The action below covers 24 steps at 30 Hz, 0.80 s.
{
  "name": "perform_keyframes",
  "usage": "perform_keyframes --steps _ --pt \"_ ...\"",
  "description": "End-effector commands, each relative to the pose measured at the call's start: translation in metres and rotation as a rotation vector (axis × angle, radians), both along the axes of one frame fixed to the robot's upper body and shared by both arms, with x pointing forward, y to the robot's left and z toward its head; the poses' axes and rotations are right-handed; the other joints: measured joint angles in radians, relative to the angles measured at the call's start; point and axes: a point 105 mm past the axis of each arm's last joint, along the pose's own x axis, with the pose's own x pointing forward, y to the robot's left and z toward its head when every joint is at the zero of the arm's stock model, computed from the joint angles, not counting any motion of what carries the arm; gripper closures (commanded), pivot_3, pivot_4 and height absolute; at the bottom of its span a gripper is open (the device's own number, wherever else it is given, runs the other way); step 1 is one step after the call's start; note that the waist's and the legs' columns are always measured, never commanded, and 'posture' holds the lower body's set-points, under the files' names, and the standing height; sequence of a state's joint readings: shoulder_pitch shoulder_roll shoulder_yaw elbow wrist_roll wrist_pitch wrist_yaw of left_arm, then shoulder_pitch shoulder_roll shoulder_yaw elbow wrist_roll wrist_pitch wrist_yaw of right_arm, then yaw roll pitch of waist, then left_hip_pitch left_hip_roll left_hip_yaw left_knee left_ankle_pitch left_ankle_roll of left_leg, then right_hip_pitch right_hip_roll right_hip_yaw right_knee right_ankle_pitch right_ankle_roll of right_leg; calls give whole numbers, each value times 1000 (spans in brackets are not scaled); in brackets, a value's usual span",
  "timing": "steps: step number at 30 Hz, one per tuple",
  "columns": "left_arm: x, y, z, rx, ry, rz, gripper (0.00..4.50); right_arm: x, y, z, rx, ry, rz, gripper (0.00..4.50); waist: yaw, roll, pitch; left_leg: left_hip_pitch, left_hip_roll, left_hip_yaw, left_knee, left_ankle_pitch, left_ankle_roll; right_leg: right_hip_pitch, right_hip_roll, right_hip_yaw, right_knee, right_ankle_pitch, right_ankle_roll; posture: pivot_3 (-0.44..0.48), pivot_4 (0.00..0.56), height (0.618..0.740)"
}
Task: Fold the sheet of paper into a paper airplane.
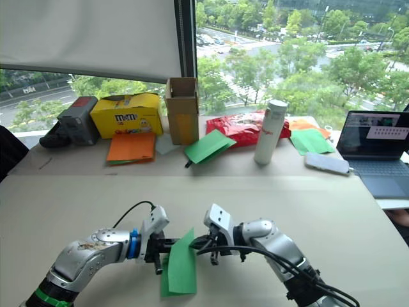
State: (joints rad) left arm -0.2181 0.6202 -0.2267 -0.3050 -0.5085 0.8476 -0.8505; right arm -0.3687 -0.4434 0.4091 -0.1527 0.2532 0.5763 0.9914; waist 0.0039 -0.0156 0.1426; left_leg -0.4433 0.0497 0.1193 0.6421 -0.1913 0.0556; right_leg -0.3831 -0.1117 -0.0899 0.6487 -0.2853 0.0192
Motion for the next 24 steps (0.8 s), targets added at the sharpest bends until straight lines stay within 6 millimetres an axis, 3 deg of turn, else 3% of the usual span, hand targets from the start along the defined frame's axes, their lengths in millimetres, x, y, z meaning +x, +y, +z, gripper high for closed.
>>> perform_keyframes --steps 1,6,11,16,20,24 --pt "7 23 7 46 -26 21 4500 -1 7 0 4 -6 30 4477 -4 0 0 0 0 0 0 0 0 0 0 0 0 0 0 0 150 740" --pt "26 47 33 26 -80 74 4500 0 6 -14 -62 10 42 4477 -7 0 0 0 0 0 -1 1 -2 -2 1 0 1 0 0 0 150 740" --pt "16 23 60 -145 -97 -33 4500 5 2 -20 -119 -19 33 4477 -8 0 0 0 0 0 -1 1 -2 -1 1 0 1 0 0 0 150 740" --pt "-2 4 49 -151 -76 -140 4500 6 -3 -19 -120 -24 -12 4477 -10 0 0 0 0 0 -1 2 -4 -1 1 0 1 0 0 0 150 740" --pt "0 6 23 -21 -78 -143 4500 7 -11 -15 -108 -20 -63 4477 -5 0 0 0 0 0 -1 2 -3 -1 1 0 1 0 0 0 150 740" --pt "-4 9 11 33 -67 -182 4500 10 -16 -13 -103 -24 -90 4477 -2 0 0 0 -1 0 -1 2 -3 -1 1 0 1 0 0 0 150 740"
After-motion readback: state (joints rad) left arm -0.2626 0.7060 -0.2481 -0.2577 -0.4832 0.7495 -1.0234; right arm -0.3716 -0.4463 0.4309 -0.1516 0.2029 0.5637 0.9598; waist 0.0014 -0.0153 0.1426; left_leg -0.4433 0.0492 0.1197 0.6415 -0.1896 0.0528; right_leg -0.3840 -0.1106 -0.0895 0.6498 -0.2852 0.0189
